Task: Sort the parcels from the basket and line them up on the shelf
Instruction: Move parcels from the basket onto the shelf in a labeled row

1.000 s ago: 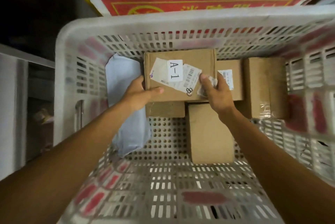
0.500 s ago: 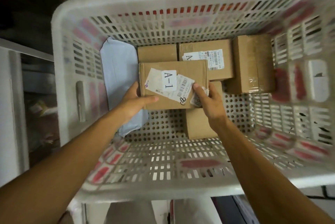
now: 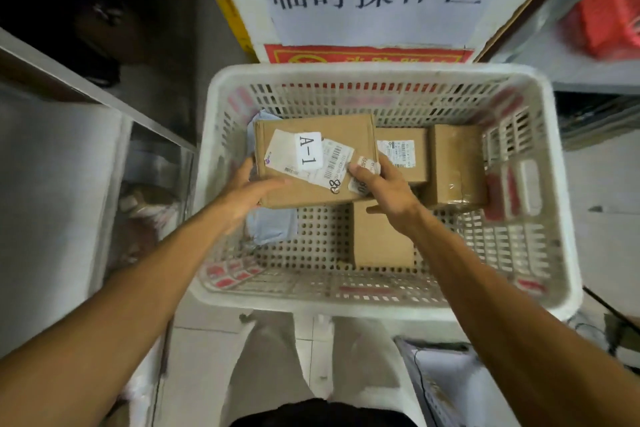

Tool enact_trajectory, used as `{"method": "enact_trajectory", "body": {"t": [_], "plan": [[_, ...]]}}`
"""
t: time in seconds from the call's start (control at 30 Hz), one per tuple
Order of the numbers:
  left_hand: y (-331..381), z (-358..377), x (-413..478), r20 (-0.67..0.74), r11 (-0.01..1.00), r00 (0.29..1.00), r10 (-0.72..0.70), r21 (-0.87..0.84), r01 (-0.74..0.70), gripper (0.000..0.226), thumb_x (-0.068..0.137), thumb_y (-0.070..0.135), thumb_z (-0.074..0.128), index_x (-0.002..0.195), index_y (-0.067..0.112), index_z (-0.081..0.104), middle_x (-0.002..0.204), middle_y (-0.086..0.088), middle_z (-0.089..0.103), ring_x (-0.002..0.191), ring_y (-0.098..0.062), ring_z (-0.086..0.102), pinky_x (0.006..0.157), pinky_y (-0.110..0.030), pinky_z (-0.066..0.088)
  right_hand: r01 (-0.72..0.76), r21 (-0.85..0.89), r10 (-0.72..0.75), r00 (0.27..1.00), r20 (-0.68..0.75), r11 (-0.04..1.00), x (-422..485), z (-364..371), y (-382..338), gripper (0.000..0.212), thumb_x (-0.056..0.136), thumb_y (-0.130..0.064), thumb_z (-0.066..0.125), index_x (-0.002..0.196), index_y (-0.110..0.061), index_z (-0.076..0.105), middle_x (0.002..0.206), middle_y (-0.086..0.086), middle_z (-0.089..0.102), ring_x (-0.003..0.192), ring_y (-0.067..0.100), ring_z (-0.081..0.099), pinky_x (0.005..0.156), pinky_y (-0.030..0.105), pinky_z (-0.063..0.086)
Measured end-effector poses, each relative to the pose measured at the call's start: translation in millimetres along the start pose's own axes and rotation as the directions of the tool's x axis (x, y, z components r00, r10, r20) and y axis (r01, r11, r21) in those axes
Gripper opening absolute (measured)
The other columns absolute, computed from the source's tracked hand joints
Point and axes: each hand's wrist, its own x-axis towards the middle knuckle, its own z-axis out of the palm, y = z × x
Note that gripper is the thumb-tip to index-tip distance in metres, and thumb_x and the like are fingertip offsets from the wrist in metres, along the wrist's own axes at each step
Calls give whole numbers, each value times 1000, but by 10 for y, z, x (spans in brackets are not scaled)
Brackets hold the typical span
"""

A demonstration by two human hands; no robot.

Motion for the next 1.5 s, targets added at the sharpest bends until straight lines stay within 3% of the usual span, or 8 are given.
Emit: {"method": "enact_trajectory", "body": {"t": [0.4, 0.67, 0.9, 1.07, 1.13, 1.23, 1.37, 1.5], "plan": [[756, -1316, -1664, -311, 921, 918, 246, -220, -321, 61, 83, 13, 68, 127, 40, 34, 122, 6, 56, 117, -26, 56, 95, -48, 50, 385, -43, -365, 901, 236, 922, -700, 1196, -1444, 55, 85, -36, 72, 128, -18, 43, 117, 5, 66, 99, 24, 69, 85, 46, 58], [629, -1871, -2932, -561, 804, 693, 453, -78, -589, 92, 73, 12, 76, 145, 38, 25, 132, -1, 54, 114, -20, 57, 69, -25, 58, 529, 49, -507, 780, 367, 847, -1357, 2222, -1789, 42, 85, -27, 73, 116, -17, 46, 119, 2, 65, 101, 12, 69, 80, 25, 57], [385, -2176, -3656, -772, 731, 459, 440, 11, -682, 88, 76, 15, 76, 147, 35, 28, 106, -2, 65, 97, -14, 65, 74, -28, 59, 506, 268, -571, 686, 450, 820, -1935, 2976, -1769, 52, 85, -13, 72, 127, -23, 43, 130, 0, 59, 116, 11, 60, 95, 27, 51], [177, -2249, -3895, -849, 657, 399, 345, -86, -749, 92, 71, 12, 78, 146, 34, 30, 109, -9, 66, 105, -24, 64, 84, -45, 56, 524, 264, -586, 745, 319, 810, -2367, 3412, -1788, 80, 76, -26, 81, 139, -6, 35, 136, 3, 50, 120, 13, 55, 102, 33, 48], [102, -2261, -3969, -869, 620, 373, 325, -102, -778, 93, 69, 15, 79, 145, 35, 30, 111, -9, 66, 105, -24, 64, 80, -43, 58, 394, 243, -463, 772, 437, 886, -2544, 3505, -1765, 58, 85, -32, 73, 132, -11, 45, 120, -2, 59, 117, 16, 56, 104, 38, 44], [63, -2262, -4033, -893, 586, 342, 292, -116, -802, 86, 73, 15, 78, 142, 33, 31, 116, -15, 62, 106, -25, 64, 73, -33, 59, 348, 195, -393, 704, 591, 917, -2777, 3664, -1654, 51, 90, -45, 62, 134, -24, 47, 119, -3, 63, 119, 25, 58, 98, 45, 50], [159, -2233, -4107, -910, 609, 293, 293, -58, -791, 80, 81, 19, 74, 139, 32, 21, 114, -10, 62, 99, -16, 67, 84, -37, 57, 463, 214, -460, 523, 718, 860, -2966, 3943, -1491, 109, 78, -50, 74, 148, -51, -9, 143, -4, 46, 129, 23, 50, 100, 48, 49], [193, -2243, -4287, -919, 650, 229, 322, 39, -759, 75, 81, 19, 75, 132, 27, 21, 113, -6, 61, 103, -20, 64, 85, -39, 56, 376, 331, -482, 443, 756, 865, -2977, 4046, -1535, 104, 79, -36, 76, 147, -56, 1, 146, 3, 44, 130, 26, 49, 90, 45, 55]]}}
